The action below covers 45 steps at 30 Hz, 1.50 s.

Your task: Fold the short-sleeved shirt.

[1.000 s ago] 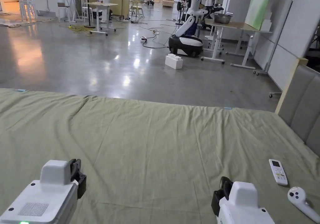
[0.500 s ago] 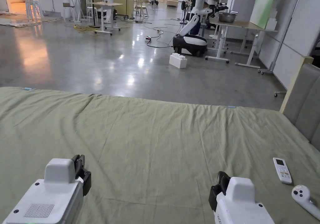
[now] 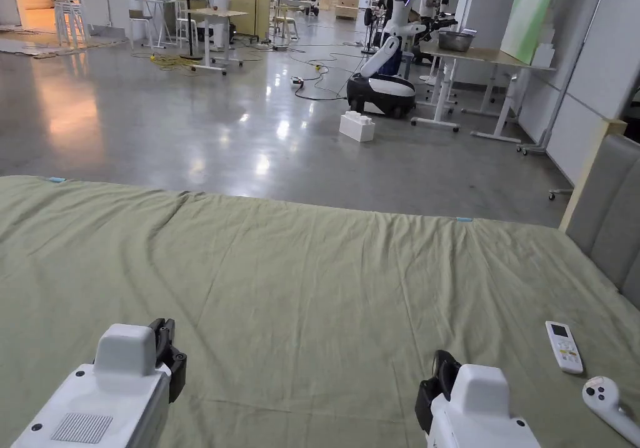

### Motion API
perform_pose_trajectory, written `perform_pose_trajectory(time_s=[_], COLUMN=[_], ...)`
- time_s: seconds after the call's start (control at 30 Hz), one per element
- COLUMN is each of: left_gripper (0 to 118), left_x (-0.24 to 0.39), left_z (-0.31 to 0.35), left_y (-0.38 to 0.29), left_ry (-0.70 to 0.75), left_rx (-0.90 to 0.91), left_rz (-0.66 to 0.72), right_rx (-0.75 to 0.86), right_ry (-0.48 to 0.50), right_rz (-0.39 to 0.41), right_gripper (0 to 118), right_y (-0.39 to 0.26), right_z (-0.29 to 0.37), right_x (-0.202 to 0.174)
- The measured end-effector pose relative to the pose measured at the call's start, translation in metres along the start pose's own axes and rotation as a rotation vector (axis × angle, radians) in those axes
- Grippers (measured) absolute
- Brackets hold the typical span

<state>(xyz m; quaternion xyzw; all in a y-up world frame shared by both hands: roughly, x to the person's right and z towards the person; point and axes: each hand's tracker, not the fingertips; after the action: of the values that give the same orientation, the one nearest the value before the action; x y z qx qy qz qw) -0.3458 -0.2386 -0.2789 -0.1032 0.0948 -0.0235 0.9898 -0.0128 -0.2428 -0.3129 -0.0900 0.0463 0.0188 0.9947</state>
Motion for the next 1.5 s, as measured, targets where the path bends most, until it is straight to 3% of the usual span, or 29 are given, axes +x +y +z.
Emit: perform_pose_trajectory(time_s=[0.33, 0.4, 0.47, 0.53, 0.77, 0.97, 1.27, 1.3, 1.5], left_gripper=[6, 14, 42, 69, 94, 94, 94, 94, 94], left_x=[-0.004, -0.004, -0.003, -0.003, -0.002, -0.006, -0.015, -0.017, -0.026], left_z=[0.004, 0.005, 0.006, 0.006, 0.008, 0.007, 0.007, 0.006, 0.003], left_y=[-0.002, -0.002, -0.002, -0.003, -0.002, -0.003, -0.006, -0.005, -0.005], left_ry=[0.024, 0.021, 0.021, 0.017, 0.037, 0.044, 0.042, 0.039, 0.052], left_rx=[0.01, 0.014, 0.023, 0.028, 0.05, 0.037, 0.031, 0.029, 0.021], left_rz=[-0.008, -0.009, -0.011, -0.013, -0.04, 0.032, 0.066, 0.074, 0.11], right_rx=[0.015, 0.018, 0.028, 0.038, 0.043, 0.044, 0.05, 0.015, -0.009], right_ry=[-0.006, -0.011, -0.021, -0.025, -0.058, -0.065, 0.038, 0.03, -0.017], right_rz=[0.001, 0.007, 0.014, 0.023, 0.048, 0.048, -0.053, -0.102, -0.129], right_gripper=[1, 2, 29, 76, 116, 118, 118, 118, 118], right_y=[0.002, 0.002, 0.002, 0.003, 0.002, 0.003, 0.012, 0.011, 0.018], right_z=[0.0, 0.0, 0.001, 0.0, 0.003, 0.002, -0.007, -0.008, -0.015], right_x=[-0.005, -0.006, -0.007, -0.007, -0.01, -0.011, 0.002, 0.003, 0.007])
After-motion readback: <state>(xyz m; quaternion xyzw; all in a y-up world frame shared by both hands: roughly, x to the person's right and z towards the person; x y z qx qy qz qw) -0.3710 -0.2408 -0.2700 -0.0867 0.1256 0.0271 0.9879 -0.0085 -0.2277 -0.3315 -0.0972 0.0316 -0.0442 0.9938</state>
